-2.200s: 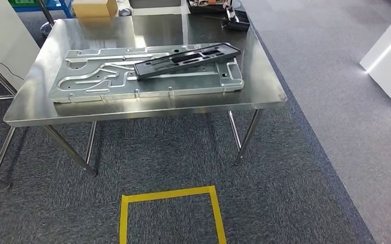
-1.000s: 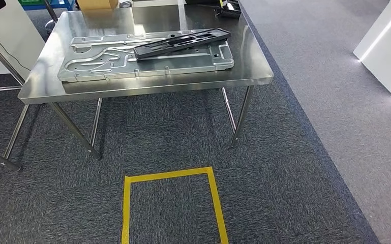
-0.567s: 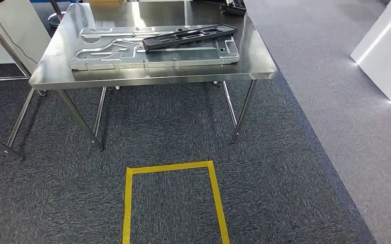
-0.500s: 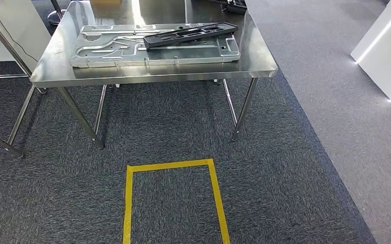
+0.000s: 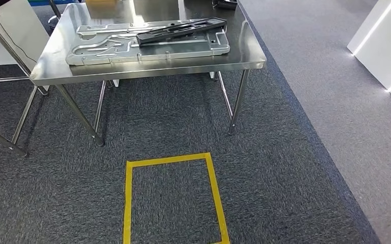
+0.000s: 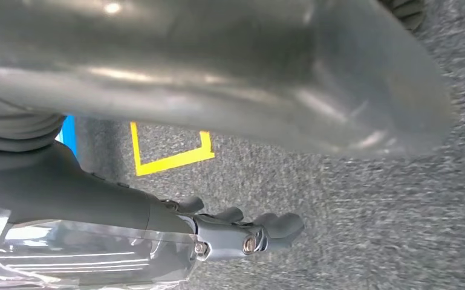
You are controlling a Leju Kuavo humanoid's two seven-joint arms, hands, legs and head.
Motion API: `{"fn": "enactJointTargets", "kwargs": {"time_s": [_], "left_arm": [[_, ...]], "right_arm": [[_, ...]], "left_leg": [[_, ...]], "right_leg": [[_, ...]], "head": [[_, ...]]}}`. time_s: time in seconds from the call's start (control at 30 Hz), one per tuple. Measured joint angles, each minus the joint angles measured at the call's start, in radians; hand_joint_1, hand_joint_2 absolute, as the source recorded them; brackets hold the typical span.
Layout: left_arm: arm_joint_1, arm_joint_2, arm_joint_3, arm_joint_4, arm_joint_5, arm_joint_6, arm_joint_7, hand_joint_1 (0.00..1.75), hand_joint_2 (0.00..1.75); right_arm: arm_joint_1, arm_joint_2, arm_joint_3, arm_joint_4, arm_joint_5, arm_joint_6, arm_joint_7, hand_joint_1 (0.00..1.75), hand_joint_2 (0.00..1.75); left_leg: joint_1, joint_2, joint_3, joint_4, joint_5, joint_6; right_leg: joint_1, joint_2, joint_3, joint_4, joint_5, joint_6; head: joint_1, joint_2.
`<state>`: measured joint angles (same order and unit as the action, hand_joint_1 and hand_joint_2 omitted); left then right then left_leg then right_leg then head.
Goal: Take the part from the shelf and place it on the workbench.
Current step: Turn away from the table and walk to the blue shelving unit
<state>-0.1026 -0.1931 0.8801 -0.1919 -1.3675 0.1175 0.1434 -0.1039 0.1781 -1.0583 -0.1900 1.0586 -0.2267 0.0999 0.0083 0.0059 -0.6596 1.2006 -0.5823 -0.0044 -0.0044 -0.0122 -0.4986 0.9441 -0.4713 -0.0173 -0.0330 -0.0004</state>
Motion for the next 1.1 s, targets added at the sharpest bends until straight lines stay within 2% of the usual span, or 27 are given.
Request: {"fn": "enactJointTargets", "kwargs": {"time_s": [0.03,0.07,0.1,0.13,0.17,0.2,0.23,0.27,0.33,0.37,0.4,0.43,0.5,0.53,0.57,0.6,0.63,0.7,0.73,0.77,0.83,0.9,0.93,1.0,1.07,1.1], "left_arm": [[0.001,0.000,0.000,0.000,0.001,0.000,0.000,0.00,0.00],[0.001,0.000,0.000,0.000,0.001,0.000,0.000,0.00,0.00],[0.002,0.000,0.000,0.000,0.002,0.000,-0.001,0.00,0.00],[0.002,0.000,0.000,0.000,0.002,0.000,-0.001,0.00,0.00],[0.001,0.000,0.000,0.000,0.002,0.001,-0.001,0.00,0.00],[0.000,0.000,0.000,0.000,0.003,0.001,-0.001,0.00,0.00],[-0.001,0.000,0.000,0.000,0.003,0.001,-0.001,0.00,0.00],[-0.002,0.000,0.000,0.000,0.004,0.001,-0.001,0.00,0.00],[-0.001,0.000,0.000,0.000,0.006,0.002,0.000,0.00,0.00],[-0.001,0.000,0.000,0.000,0.006,0.003,0.000,0.00,0.00],[0.000,0.000,0.000,0.000,0.007,0.003,0.000,0.00,0.00],[0.000,0.000,0.000,0.000,0.006,0.004,0.000,0.00,0.00],[-0.001,0.000,0.000,0.000,0.002,0.003,-0.001,0.00,0.00],[0.000,0.000,0.000,0.000,-0.001,0.003,-0.001,0.00,0.00],[0.000,0.000,0.000,0.000,-0.004,0.002,-0.001,0.00,0.00],[0.000,0.000,0.000,0.000,-0.006,0.001,0.000,0.00,0.00],[0.000,0.000,-0.001,0.000,-0.007,0.001,0.000,0.00,0.00],[-0.001,0.000,-0.001,0.000,-0.008,0.001,0.001,0.00,0.00],[-0.001,0.000,-0.001,0.000,-0.008,0.001,0.001,0.00,0.00],[-0.001,0.000,-0.001,0.000,-0.008,0.001,0.001,0.00,0.00],[-0.001,0.000,-0.001,0.000,-0.009,0.001,0.001,0.00,0.00],[-0.002,-0.001,-0.003,0.000,-0.013,0.000,0.004,0.00,0.00],[-0.003,-0.002,-0.006,0.000,-0.017,-0.002,0.009,0.00,0.00],[-0.005,-0.002,-0.016,0.000,-0.026,-0.011,0.024,0.00,0.00],[-0.005,-0.002,-0.023,0.000,-0.030,-0.017,0.033,0.00,0.00],[-0.005,-0.001,-0.024,0.000,-0.031,-0.017,0.033,0.00,0.00]], "right_arm": [[0.000,0.000,0.000,0.000,0.000,0.000,0.000,0.00,0.00],[0.000,0.000,0.000,0.000,0.000,0.001,0.000,0.00,0.00],[0.001,0.000,0.000,0.000,0.001,0.001,-0.001,0.00,0.00],[0.001,0.000,0.000,0.000,0.001,0.001,-0.001,0.00,0.00],[0.001,0.000,0.000,0.000,0.002,0.001,-0.001,0.00,0.00],[0.000,0.000,0.000,0.000,0.002,0.001,-0.001,0.00,0.00],[0.000,0.000,0.000,0.000,0.003,0.001,-0.001,0.00,0.00],[0.000,0.000,0.000,0.000,0.004,0.001,-0.001,0.00,0.00],[0.000,0.000,0.000,0.000,0.005,0.002,-0.001,0.00,0.00],[0.000,0.000,0.000,0.000,0.005,0.002,0.000,0.00,0.00],[0.001,0.000,0.000,0.000,0.005,0.002,0.001,0.00,0.00],[0.002,0.000,0.000,0.000,0.005,0.002,0.002,0.00,0.00],[0.003,0.000,0.000,0.000,0.003,0.001,0.006,0.00,0.00],[0.003,0.001,0.000,0.000,0.001,0.001,0.007,0.00,0.00],[0.003,0.001,0.000,0.000,0.000,0.001,0.007,0.00,0.00],[0.004,0.001,0.000,0.000,-0.002,0.001,0.008,0.00,0.00],[0.004,0.001,0.000,0.000,-0.002,0.001,0.008,0.00,0.00],[0.004,0.001,0.000,0.000,-0.004,0.000,0.007,0.00,0.00],[0.003,0.000,0.000,0.000,-0.004,0.000,0.006,0.00,0.00],[0.003,0.000,0.000,0.000,-0.004,0.000,0.006,0.00,0.00],[0.003,0.000,0.000,0.000,-0.004,0.000,0.006,0.00,0.00],[0.003,0.000,0.000,0.000,-0.005,0.000,0.005,0.00,0.00],[0.003,0.000,-0.001,0.000,-0.006,0.000,0.005,0.00,0.00],[0.004,0.001,-0.001,0.000,-0.007,0.001,0.005,0.00,0.00],[0.004,0.002,-0.001,0.000,-0.007,0.001,0.005,0.00,0.00],[0.004,0.002,-0.001,0.000,-0.007,0.001,0.005,0.00,0.00]], "left_leg": [[0.001,0.000,-0.013,0.056,-0.025,-0.003],[0.001,0.000,-0.009,0.080,-0.026,-0.004],[0.002,0.000,0.015,0.064,-0.008,-0.005],[0.003,0.000,0.057,0.010,0.018,-0.005],[0.003,0.000,0.109,-0.067,0.038,-0.002],[0.002,0.000,0.154,-0.135,0.049,0.002],[0.000,-0.001,0.182,-0.183,0.053,0.007],[-0.001,-0.001,0.193,-0.207,0.050,0.012],[-0.002,-0.001,0.184,-0.211,0.056,0.023],[0.000,0.000,0.180,-0.214,0.062,0.030],[0.001,0.001,0.173,-0.217,0.070,0.037],[0.002,0.002,0.165,-0.219,0.079,0.044],[0.001,0.003,0.145,-0.217,0.094,0.049],[0.001,0.004,0.135,-0.215,0.102,0.049],[0.000,0.004,0.124,-0.213,0.108,0.049],[0.000,0.004,0.115,-0.210,0.114,0.048],[0.000,0.004,0.107,-0.208,0.119,0.046],[0.000,0.003,0.098,-0.204,0.125,0.042],[0.000,0.003,0.097,-0.204,0.127,0.040],[0.000,0.002,0.097,-0.203,0.128,0.040],[0.000,0.003,0.097,-0.203,0.128,0.039],[-0.002,0.003,0.094,-0.204,0.133,0.032],[-0.005,0.004,0.093,-0.206,0.135,0.028],[-0.007,0.004,0.088,-0.216,0.146,0.033],[-0.004,0.003,0.085,-0.226,0.161,0.033],[-0.002,0.002,0.084,-0.227,0.168,0.024]], "right_leg": [[0.001,0.000,-0.012,0.003,0.007,0.000],[0.001,0.000,-0.025,0.008,0.013,0.001],[0.001,0.000,-0.037,0.014,0.018,0.003],[0.001,0.000,-0.049,0.023,0.021,0.005],[0.000,0.000,-0.060,0.033,0.023,0.008],[0.001,0.000,-0.069,0.043,0.025,0.011],[0.002,0.000,-0.076,0.050,0.027,0.016],[0.003,0.000,-0.081,0.056,0.030,0.021],[0.004,0.000,-0.085,0.059,0.038,0.035],[0.002,0.002,-0.090,0.065,0.032,0.041],[0.001,0.004,-0.098,0.083,0.012,0.046],[-0.001,0.006,-0.113,0.120,-0.024,0.051],[-0.004,0.008,-0.156,0.243,-0.116,0.058],[-0.006,0.009,-0.172,0.302,-0.145,0.061],[-0.007,0.009,-0.175,0.334,-0.152,0.062],[-0.008,0.009,-0.159,0.330,-0.141,0.061],[-0.008,0.009,-0.121,0.283,-0.115,0.059],[-0.007,0.009,-0.028,0.145,-0.065,0.050],[-0.007,0.009,0.003,0.097,-0.052,0.046],[-0.007,0.010,0.016,0.076,-0.048,0.045],[-0.006,0.010,0.020,0.070,-0.048,0.044],[-0.002,0.010,0.030,0.044,-0.049,0.040],[-0.001,0.010,0.033,0.027,-0.046,0.037],[0.002,0.010,0.027,0.009,-0.035,0.026],[0.006,0.010,0.020,0.008,-0.025,0.017],[0.008,0.010,0.017,0.011,-0.024,0.014]], "head": [[0.000,0.000],[0.000,0.000],[0.000,0.000],[0.000,0.000],[0.000,0.000],[0.000,0.000],[0.000,0.000],[0.000,0.000],[0.000,0.000],[0.000,0.000],[0.000,0.000],[0.000,0.000],[0.000,0.000],[0.000,0.000],[0.000,0.000],[0.000,0.000],[0.000,0.000],[0.000,0.000],[0.000,0.000],[0.000,0.000],[0.000,0.000],[0.000,0.000],[0.000,0.000],[0.000,0.000],[0.000,0.000],[0.000,0.000]]}}
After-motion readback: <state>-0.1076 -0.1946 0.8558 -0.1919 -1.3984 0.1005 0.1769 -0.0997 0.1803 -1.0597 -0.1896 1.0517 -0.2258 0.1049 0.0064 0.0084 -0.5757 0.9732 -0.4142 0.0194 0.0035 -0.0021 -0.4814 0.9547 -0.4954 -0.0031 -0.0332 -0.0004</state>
